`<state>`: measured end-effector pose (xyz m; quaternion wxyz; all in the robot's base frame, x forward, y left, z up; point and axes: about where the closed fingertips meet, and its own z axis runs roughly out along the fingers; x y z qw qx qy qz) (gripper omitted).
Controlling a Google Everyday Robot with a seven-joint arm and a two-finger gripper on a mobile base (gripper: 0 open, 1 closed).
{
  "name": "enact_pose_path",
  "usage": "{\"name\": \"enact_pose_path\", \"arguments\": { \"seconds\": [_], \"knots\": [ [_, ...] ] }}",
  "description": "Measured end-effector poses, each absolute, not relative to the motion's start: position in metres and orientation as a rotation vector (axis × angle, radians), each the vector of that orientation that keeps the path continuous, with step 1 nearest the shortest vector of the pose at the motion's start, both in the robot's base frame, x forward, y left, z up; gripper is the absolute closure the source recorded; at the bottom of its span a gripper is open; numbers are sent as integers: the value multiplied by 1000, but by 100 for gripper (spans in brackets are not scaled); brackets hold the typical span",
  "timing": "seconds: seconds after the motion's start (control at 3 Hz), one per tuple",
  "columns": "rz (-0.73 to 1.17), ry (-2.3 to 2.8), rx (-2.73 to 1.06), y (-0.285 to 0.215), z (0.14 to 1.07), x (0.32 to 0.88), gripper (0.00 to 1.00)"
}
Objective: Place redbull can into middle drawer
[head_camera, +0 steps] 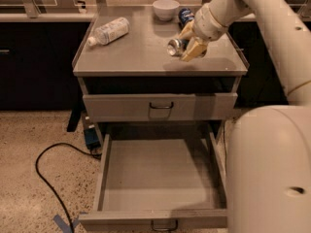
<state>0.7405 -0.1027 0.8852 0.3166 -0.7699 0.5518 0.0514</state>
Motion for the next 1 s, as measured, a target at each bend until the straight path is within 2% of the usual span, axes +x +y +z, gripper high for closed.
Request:
{"name": "enact_pose_path", "arguments": {
  "seconds": [1.0],
  "knots": [
    [385, 1424, -2001, -94, 846, 631, 100]
  ]
}}
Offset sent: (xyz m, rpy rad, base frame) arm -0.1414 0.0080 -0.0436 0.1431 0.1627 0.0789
